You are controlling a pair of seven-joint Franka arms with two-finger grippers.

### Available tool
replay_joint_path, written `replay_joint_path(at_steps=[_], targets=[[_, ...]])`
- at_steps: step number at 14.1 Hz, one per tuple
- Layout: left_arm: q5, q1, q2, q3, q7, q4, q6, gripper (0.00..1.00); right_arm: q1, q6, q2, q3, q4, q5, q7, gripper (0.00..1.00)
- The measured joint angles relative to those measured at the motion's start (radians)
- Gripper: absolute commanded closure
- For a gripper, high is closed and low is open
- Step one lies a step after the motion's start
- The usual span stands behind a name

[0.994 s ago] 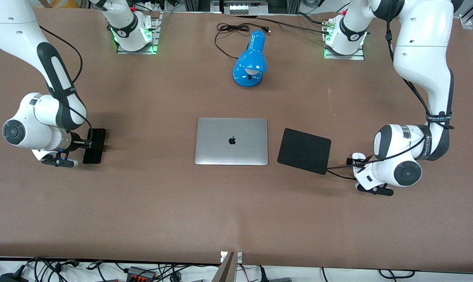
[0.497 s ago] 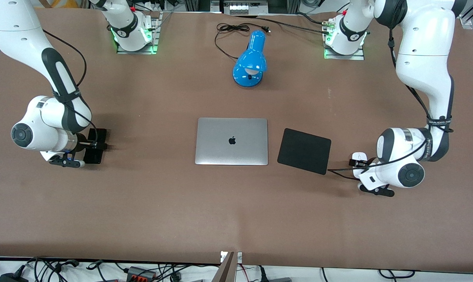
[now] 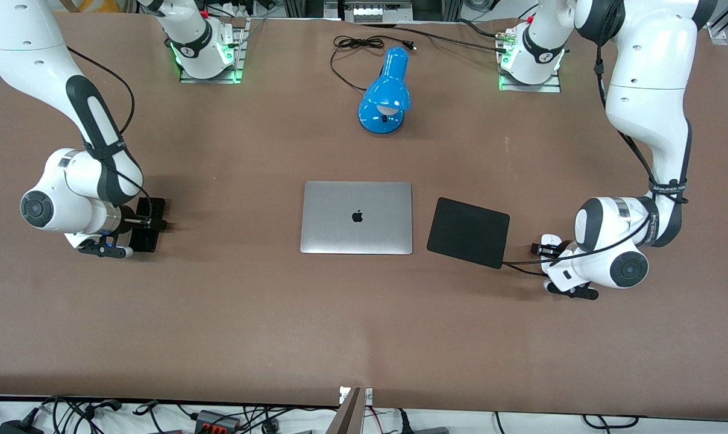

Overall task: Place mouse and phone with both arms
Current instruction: 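Carry the phone toward the laptop while the left gripper moves mouse onto pad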

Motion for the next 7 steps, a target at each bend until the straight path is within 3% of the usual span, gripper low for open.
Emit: replay_joint_path(at_steps=[3,4,7], targets=[[-0.010,-0.006,-0.009,-0.019,0.001,0.012,-0.083,0.69,0.000,0.000,0.000,0.000,0.000,0.000,0.000,0.50],[-0.027,-0.005,-0.021,-0.052,-0.001,0.018,-0.121,0.68,-0.001,0.000,-0.001,-0.001,0.002,0.000,0.000,0.60],[-0.074,-0.021,-0.053,-0.153,-0.045,0.020,-0.157,0.68,-0.001,-0.002,-0.004,-0.001,0.004,0.000,0.000,0.74]])
